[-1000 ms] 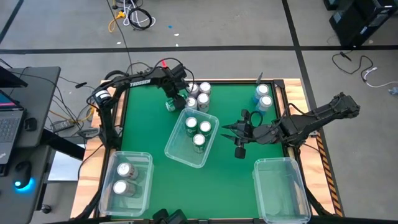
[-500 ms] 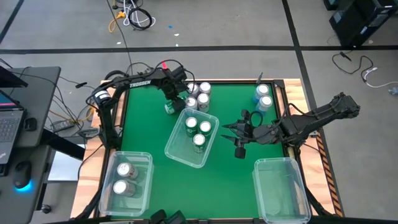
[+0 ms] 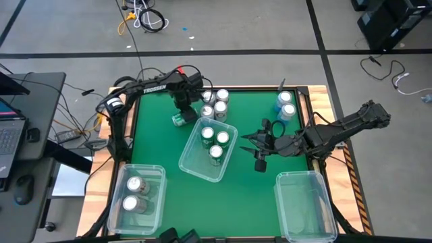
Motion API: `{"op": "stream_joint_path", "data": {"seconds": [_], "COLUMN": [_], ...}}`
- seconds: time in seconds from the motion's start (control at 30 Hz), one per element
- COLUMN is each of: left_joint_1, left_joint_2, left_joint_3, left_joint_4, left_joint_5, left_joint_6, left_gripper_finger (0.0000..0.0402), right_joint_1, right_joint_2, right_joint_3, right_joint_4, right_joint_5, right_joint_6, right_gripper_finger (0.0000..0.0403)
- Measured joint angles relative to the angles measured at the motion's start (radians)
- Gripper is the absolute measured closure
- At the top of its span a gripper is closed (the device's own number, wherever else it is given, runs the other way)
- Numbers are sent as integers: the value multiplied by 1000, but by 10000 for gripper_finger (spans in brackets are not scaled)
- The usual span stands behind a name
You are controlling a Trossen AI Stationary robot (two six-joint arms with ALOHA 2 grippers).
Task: Sort soda cans
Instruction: Put the green soda can into the top transparent bin
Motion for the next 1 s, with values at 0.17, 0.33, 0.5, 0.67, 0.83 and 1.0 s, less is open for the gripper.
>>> {"op": "stream_joint_path", "data": {"seconds": [0.17, 0.33, 0.5, 0.67, 0.83, 1.0], "left_joint_1": [-11, -35, -39, -40, -40, -41], "left_joint_2": [1, -1, 5, 5, 4, 4], "left_joint_3": [12, 12, 13, -15, -28, -29], "left_joint_4": [-38, -6, 50, 86, 55, 23], "left_joint_5": [-13, -54, -48, -53, -81, -151], "left_joint_6": [-20, -26, -32, -31, -6, 0], "left_gripper_finger": [278, 258, 200, 139, 111, 110], "right_joint_1": [3, 3, 3, 3, 3, 3], "right_joint_2": [0, 0, 0, 0, 0, 0], "right_joint_3": [0, 0, 0, 0, 0, 0], "right_joint_4": [0, 0, 0, 0, 0, 0], "right_joint_5": [0, 0, 0, 0, 0, 0], "right_joint_6": [0, -3, -7, -8, -8, -8], "right_gripper_finger": [237, 237, 237, 236, 225, 206]}}
